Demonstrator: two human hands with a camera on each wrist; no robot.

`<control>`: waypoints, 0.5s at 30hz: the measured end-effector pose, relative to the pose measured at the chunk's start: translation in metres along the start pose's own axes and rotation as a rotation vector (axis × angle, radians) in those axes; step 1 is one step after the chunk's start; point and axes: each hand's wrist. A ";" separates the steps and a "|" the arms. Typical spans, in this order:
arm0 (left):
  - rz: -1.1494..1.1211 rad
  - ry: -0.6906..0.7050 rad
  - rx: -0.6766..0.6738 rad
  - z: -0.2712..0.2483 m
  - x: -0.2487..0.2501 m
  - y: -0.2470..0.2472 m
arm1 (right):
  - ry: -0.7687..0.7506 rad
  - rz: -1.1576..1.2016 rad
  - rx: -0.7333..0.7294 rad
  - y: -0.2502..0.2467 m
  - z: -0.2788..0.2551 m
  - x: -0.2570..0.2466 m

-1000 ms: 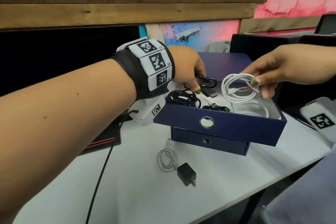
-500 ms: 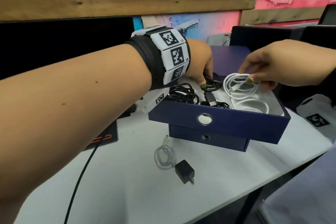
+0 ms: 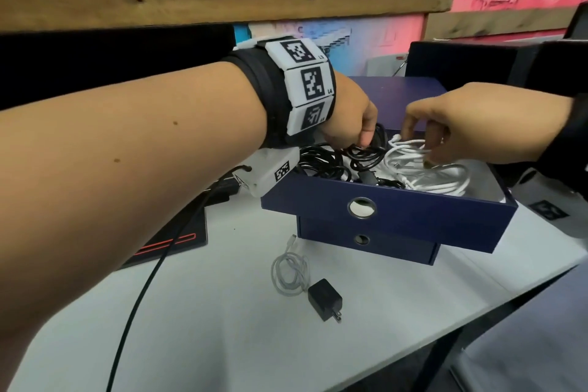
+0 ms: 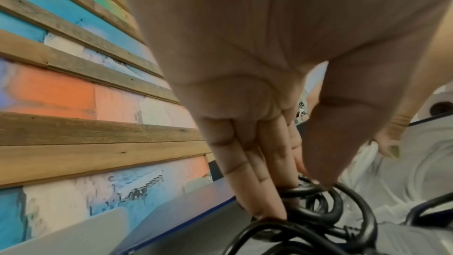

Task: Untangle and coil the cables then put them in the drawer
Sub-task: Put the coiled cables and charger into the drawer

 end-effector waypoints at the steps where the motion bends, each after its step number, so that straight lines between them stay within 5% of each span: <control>1: -0.003 0.001 -0.008 0.000 0.000 0.000 | 0.011 -0.006 -0.012 0.001 0.000 0.002; 15: 0.012 0.024 -0.058 0.004 0.004 -0.008 | 0.021 -0.133 0.031 0.012 0.023 0.012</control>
Point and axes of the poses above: each hand's wrist, its own z-axis towards the middle knuckle, its own y-axis out of the palm, x = y × z, and after that the axes turned 14 degrees about -x, right-handed
